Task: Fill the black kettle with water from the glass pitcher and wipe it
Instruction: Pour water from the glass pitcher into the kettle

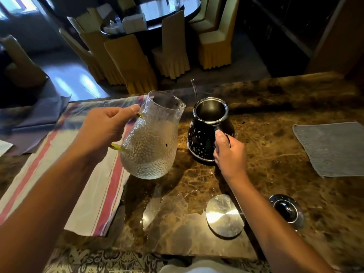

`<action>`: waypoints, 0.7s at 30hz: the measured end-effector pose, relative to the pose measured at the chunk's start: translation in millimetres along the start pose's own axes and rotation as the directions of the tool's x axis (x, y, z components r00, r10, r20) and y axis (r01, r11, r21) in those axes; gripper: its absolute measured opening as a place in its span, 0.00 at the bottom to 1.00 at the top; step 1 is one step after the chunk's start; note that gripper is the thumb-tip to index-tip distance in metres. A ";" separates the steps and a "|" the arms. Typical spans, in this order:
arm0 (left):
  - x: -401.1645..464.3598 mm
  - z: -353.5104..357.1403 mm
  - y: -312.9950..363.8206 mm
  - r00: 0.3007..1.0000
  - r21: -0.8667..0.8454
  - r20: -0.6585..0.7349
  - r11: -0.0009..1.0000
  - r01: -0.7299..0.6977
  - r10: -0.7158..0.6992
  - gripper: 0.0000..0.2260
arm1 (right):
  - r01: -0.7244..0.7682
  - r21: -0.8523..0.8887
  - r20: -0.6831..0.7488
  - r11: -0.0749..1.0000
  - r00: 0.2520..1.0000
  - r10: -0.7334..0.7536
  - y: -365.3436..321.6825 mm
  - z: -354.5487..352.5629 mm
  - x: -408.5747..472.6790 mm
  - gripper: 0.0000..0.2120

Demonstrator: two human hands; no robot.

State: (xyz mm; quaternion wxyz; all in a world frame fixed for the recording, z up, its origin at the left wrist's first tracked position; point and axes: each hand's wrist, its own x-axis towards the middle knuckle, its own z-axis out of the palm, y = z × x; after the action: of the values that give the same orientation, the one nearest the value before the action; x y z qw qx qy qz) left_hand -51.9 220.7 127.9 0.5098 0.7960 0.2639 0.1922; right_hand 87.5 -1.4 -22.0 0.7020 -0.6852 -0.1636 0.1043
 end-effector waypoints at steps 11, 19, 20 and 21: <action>26.0 18.3 27.4 0.991 0.273 0.076 0.954 -0.128 0.111 0.23 | -0.008 -0.036 0.039 0.999 0.999 0.009 -1.4 -1.6 8.8 0.26; 36.7 22.1 40.7 0.984 0.407 0.133 0.898 -0.166 0.122 0.23 | 0.000 -0.037 0.023 0.999 1.000 0.001 2.6 0.4 10.7 0.26; 37.4 23.1 40.7 0.983 0.415 0.138 0.894 -0.167 0.120 0.23 | -0.002 -0.036 0.021 0.999 1.000 0.003 2.7 0.5 10.8 0.26; 37.6 23.9 40.9 0.982 0.428 0.146 0.887 -0.173 0.120 0.24 | -0.006 -0.031 0.018 0.999 1.000 0.007 2.9 0.8 11.0 0.26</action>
State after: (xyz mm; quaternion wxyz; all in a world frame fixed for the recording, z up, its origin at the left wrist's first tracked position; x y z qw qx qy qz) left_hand 0.6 212.9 157.0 0.3157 0.9177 0.2096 0.1194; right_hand 97.6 3.5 -24.0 0.6894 -0.6957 -0.1693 0.1103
